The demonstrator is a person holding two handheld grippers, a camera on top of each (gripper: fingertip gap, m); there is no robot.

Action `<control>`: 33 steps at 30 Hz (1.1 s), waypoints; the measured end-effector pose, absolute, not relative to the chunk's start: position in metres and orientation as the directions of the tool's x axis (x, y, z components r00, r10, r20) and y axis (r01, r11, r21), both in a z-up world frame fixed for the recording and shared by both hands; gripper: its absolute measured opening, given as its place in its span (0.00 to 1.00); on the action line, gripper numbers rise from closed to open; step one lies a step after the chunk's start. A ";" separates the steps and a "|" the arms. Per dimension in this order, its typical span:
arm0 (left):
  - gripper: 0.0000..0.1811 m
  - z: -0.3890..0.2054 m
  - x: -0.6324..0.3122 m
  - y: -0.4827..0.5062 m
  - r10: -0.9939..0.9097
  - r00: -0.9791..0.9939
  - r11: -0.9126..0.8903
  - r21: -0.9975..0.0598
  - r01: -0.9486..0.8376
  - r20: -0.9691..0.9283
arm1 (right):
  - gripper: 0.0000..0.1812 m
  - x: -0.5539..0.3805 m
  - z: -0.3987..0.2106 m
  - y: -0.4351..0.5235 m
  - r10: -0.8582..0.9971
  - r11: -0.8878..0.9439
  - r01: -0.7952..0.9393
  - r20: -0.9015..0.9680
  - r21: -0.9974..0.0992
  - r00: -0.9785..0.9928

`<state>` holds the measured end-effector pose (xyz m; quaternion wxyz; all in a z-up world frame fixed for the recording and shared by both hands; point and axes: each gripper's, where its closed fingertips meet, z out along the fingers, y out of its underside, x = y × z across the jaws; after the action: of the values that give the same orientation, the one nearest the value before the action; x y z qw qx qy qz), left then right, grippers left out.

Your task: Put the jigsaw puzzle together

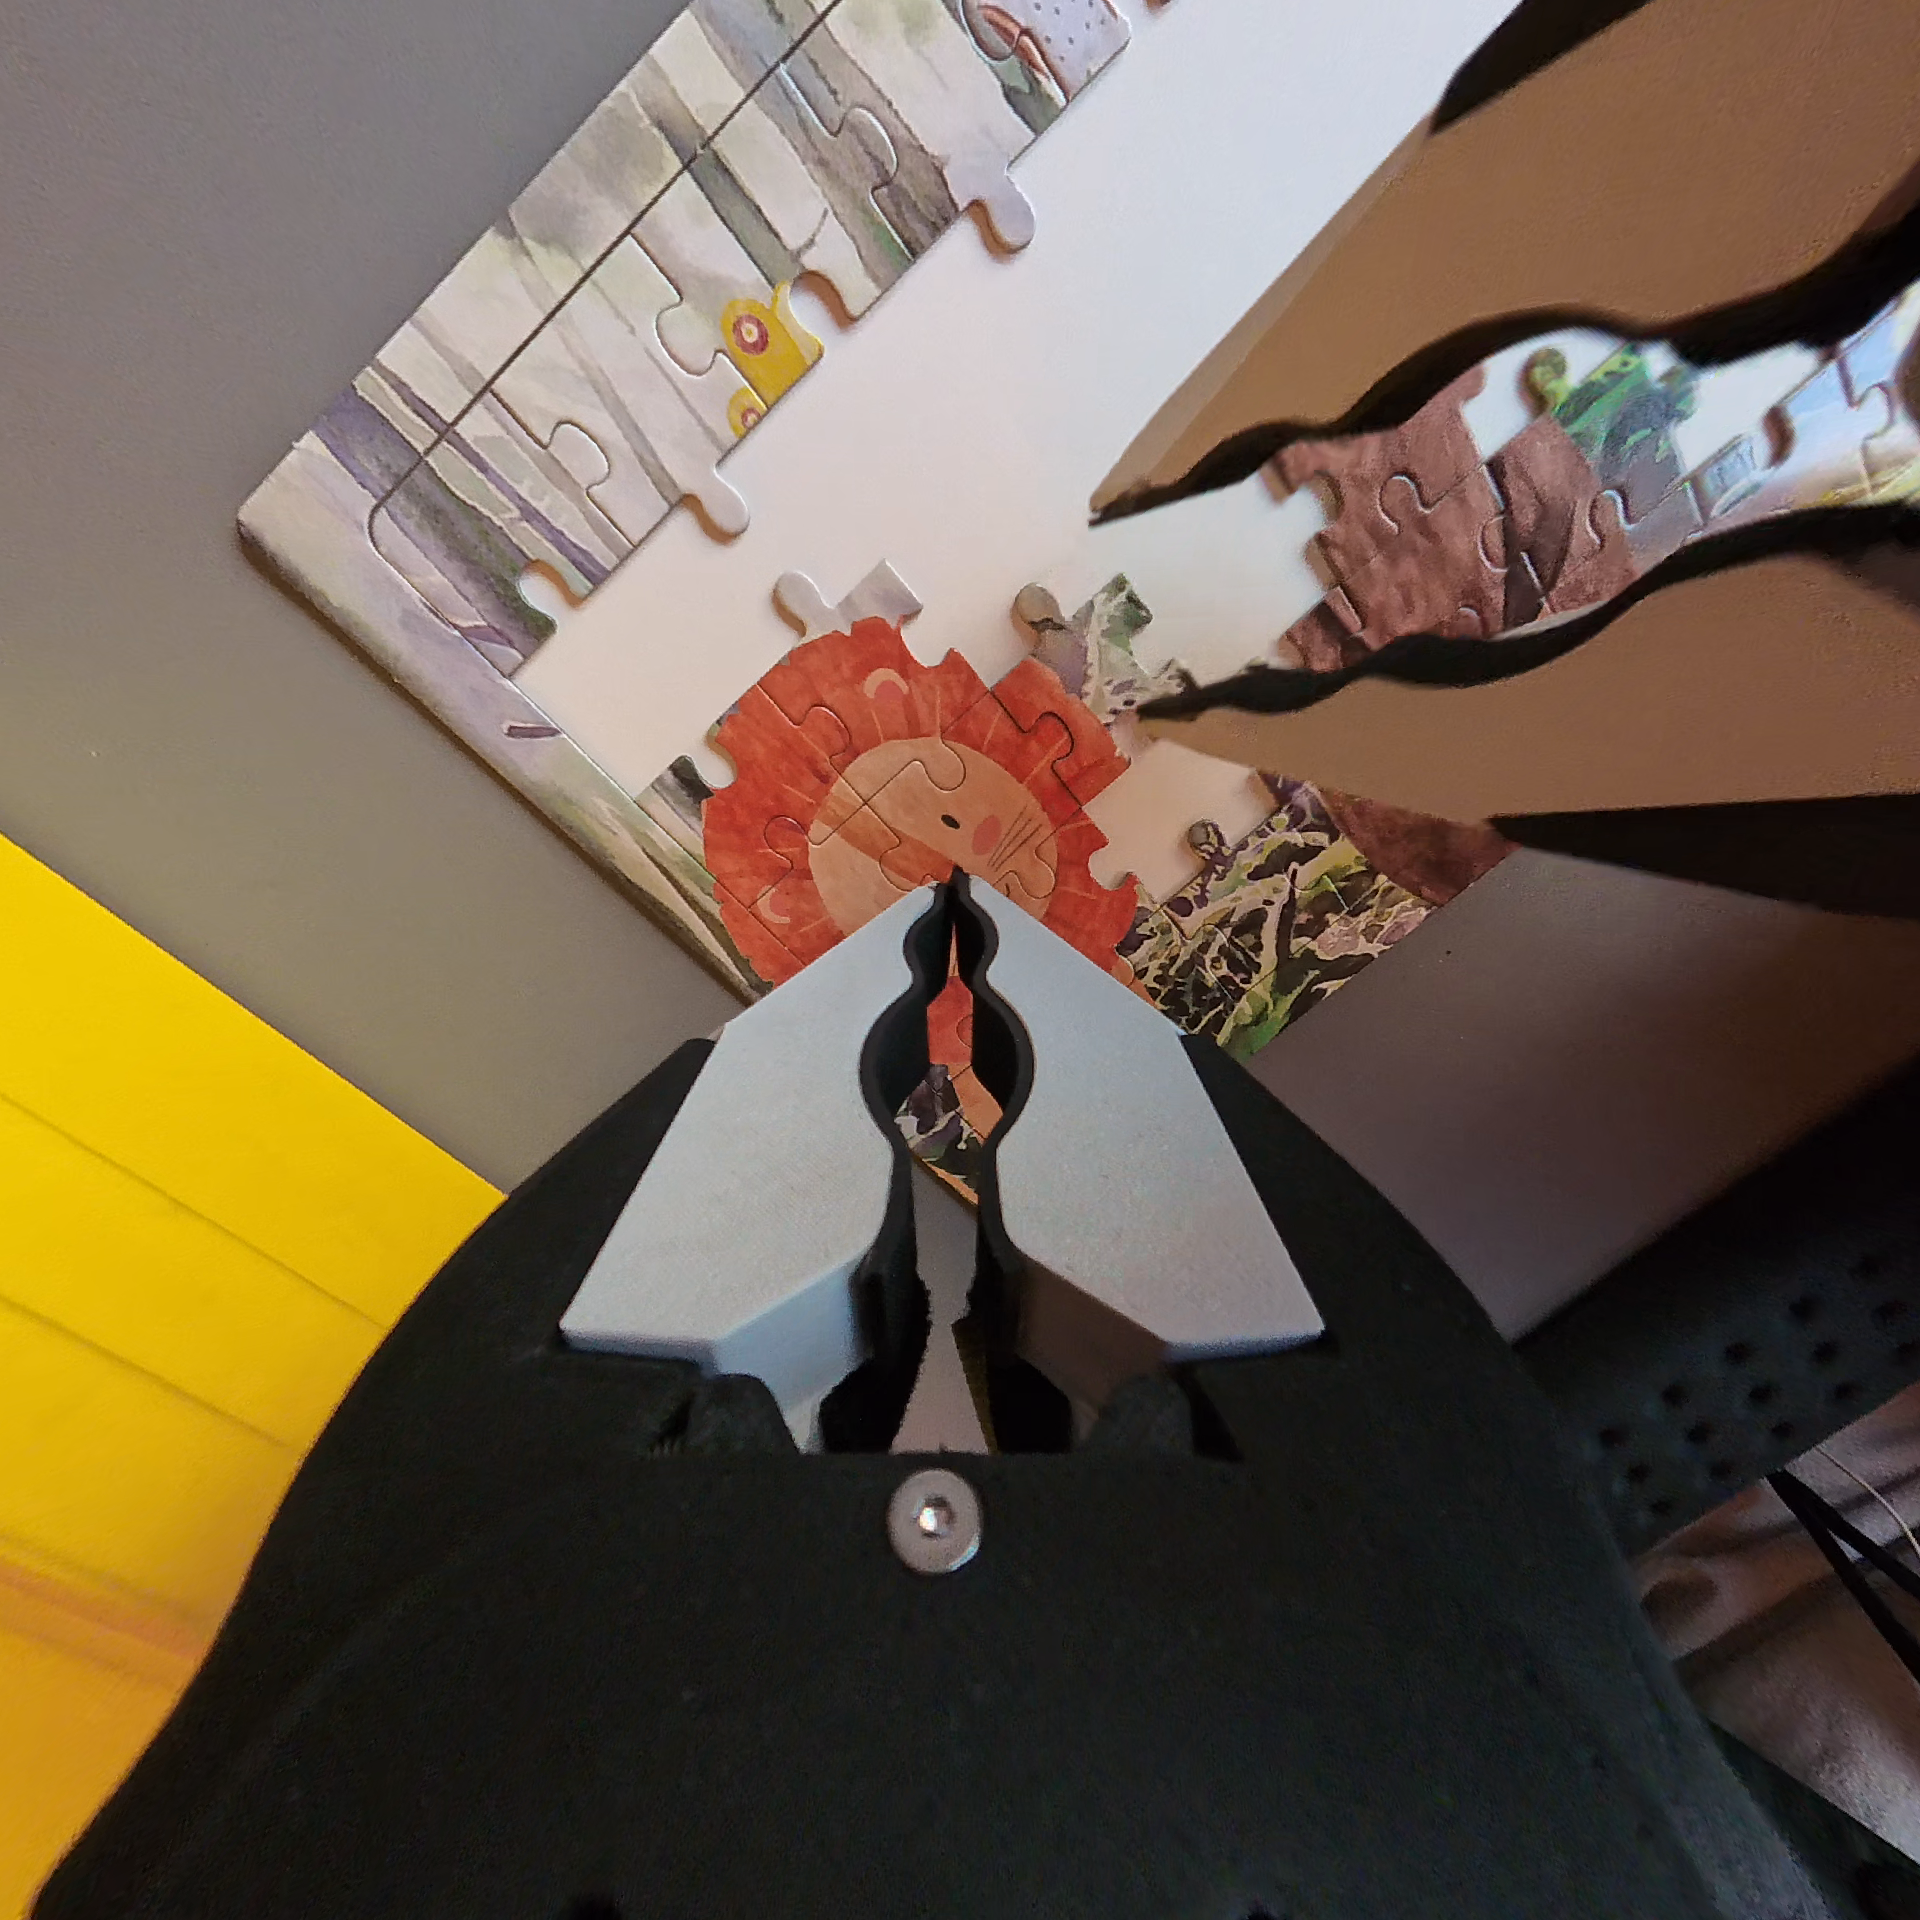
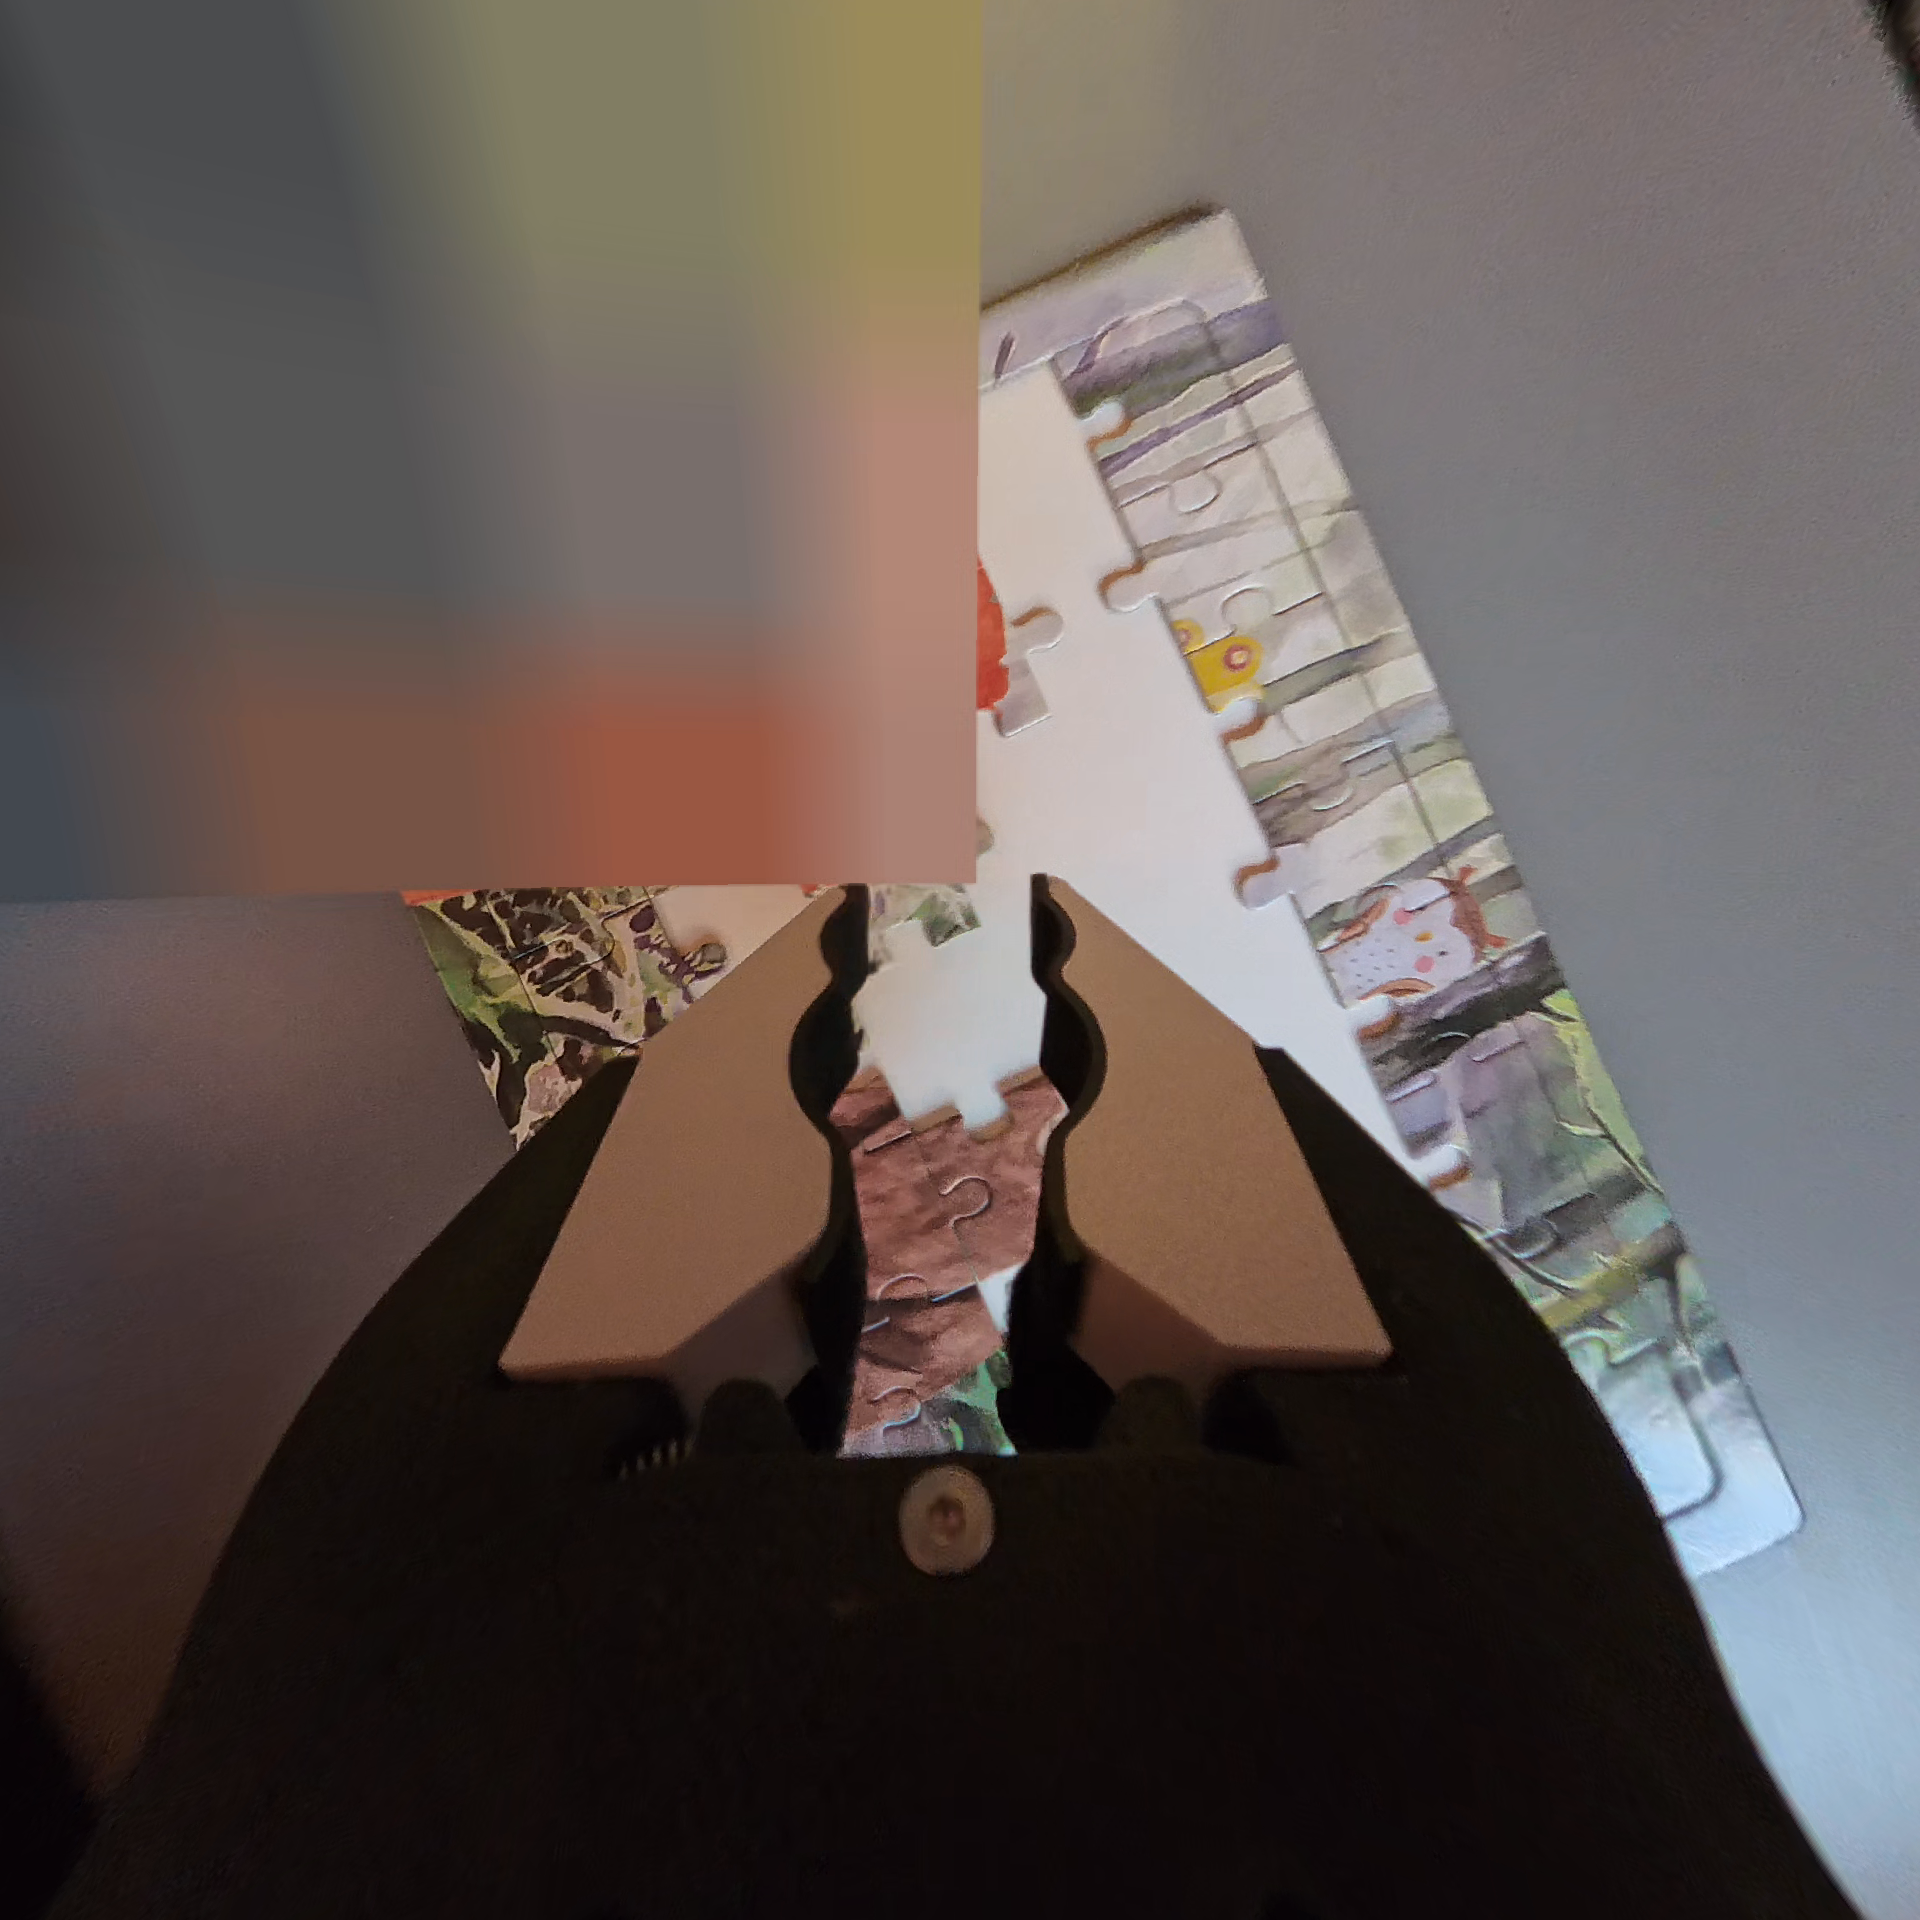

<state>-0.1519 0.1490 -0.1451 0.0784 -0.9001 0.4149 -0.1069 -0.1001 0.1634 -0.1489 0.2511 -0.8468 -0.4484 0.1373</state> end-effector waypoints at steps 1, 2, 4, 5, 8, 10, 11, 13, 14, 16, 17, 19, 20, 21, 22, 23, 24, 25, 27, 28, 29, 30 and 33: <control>0.00 -0.145 -0.152 0.149 -0.763 0.634 -0.645 -0.231 -0.729 0.128 | 0.15 -0.098 -0.143 0.167 0.818 -0.473 0.666 -0.007 -0.577 0.575; 0.00 -0.145 -0.152 0.150 -0.762 0.635 -0.646 -0.232 -0.727 0.130 | 0.13 -0.096 -0.138 0.171 0.808 -0.474 0.640 -0.010 -0.605 0.589; 0.00 -0.146 -0.150 0.149 -0.761 0.633 -0.647 -0.235 -0.725 0.143 | 0.07 -0.095 -0.132 0.172 0.800 -0.483 0.589 -0.053 -0.648 0.597; 0.00 -0.146 -0.147 0.148 -0.763 0.626 -0.645 -0.240 -0.725 0.160 | 0.03 -0.098 -0.131 0.170 0.805 -0.490 0.569 -0.091 -0.661 0.587; 0.00 -0.147 -0.136 0.141 -0.774 0.595 -0.633 -0.252 -0.732 0.217 | 0.00 -0.108 -0.136 0.164 0.809 -0.514 0.517 -0.186 -0.684 0.558; 0.00 -0.149 -0.131 0.137 -0.780 0.576 -0.625 -0.251 -0.739 0.245 | 0.00 -0.116 -0.143 0.162 0.809 -0.526 0.506 -0.219 -0.684 0.545; 0.00 -0.150 -0.128 0.135 -0.781 0.567 -0.622 -0.252 -0.741 0.261 | 0.00 -0.118 -0.147 0.161 0.812 -0.527 0.515 -0.222 -0.676 0.540; 0.00 -0.152 -0.122 0.132 -0.780 0.554 -0.621 -0.250 -0.742 0.292 | 0.00 -0.119 -0.157 0.158 0.818 -0.525 0.547 -0.210 -0.652 0.536; 0.00 -0.154 -0.121 0.132 -0.777 0.554 -0.623 -0.247 -0.742 0.298 | 0.00 -0.119 -0.161 0.158 0.821 -0.521 0.560 -0.198 -0.644 0.536; 0.00 -0.160 -0.122 0.134 -0.772 0.564 -0.630 -0.234 -0.740 0.295 | 0.00 -0.120 -0.161 0.158 0.825 -0.510 0.563 -0.183 -0.650 0.535; 0.00 -0.163 -0.123 0.134 -0.768 0.569 -0.634 -0.223 -0.741 0.293 | 0.00 -0.119 -0.161 0.158 0.829 -0.503 0.571 -0.173 -0.649 0.533; 0.00 -0.163 -0.122 0.135 -0.760 0.573 -0.643 -0.225 -0.732 0.307 | 0.00 -0.119 -0.161 0.158 0.835 -0.489 0.581 -0.157 -0.651 0.527; 0.00 -0.163 -0.122 0.135 -0.756 0.575 -0.647 -0.224 -0.729 0.313 | 0.00 -0.119 -0.161 0.158 0.834 -0.492 0.577 -0.162 -0.652 0.528; 0.00 -0.163 -0.122 0.135 -0.755 0.574 -0.647 -0.225 -0.728 0.317 | 0.00 -0.118 -0.161 0.158 0.833 -0.496 0.575 -0.170 -0.650 0.526; 0.00 -0.163 -0.122 0.135 -0.758 0.570 -0.645 -0.226 -0.730 0.318 | 0.00 -0.115 -0.160 0.159 0.830 -0.502 0.572 -0.175 -0.649 0.530; 0.00 -0.163 -0.124 0.136 -0.760 0.569 -0.642 -0.226 -0.733 0.314 | 0.00 -0.113 -0.156 0.160 0.826 -0.505 0.557 -0.182 -0.660 0.534; 0.00 -0.163 -0.126 0.137 -0.761 0.572 -0.642 -0.228 -0.732 0.306 | 0.00 -0.111 -0.149 0.161 0.825 -0.504 0.534 -0.196 -0.679 0.530; 0.00 -0.161 -0.127 0.140 -0.756 0.579 -0.649 -0.236 -0.723 0.304 | 0.00 -0.110 -0.144 0.160 0.828 -0.504 0.519 -0.214 -0.690 0.519; 0.00 -0.157 -0.127 0.143 -0.742 0.590 -0.667 -0.254 -0.701 0.319 | 0.00 -0.104 -0.146 0.155 0.834 -0.509 0.550 -0.221 -0.663 0.506; 0.00 -0.155 -0.127 0.144 -0.738 0.593 -0.671 -0.259 -0.695 0.321 | 0.00 -0.102 -0.150 0.152 0.845 -0.497 0.579 -0.208 -0.646 0.493; 0.00 -0.155 -0.128 0.144 -0.739 0.594 -0.671 -0.259 -0.695 0.318 | 0.00 -0.101 -0.155 0.149 0.855 -0.483 0.603 -0.196 -0.635 0.479; 0.00 -0.155 -0.128 0.144 -0.740 0.594 -0.669 -0.257 -0.697 0.316 | 0.00 -0.100 -0.160 0.148 0.861 -0.474 0.622 -0.182 -0.623 0.474; 0.00 -0.157 -0.127 0.143 -0.745 0.589 -0.664 -0.254 -0.704 0.314 | 0.00 -0.099 -0.154 0.148 0.870 -0.452 0.633 -0.153 -0.629 0.469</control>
<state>-0.1272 0.1431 -0.1566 0.0513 -0.8899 0.4068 -0.1998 -0.0986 0.1484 -0.1544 0.2524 -0.8191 -0.4586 0.2348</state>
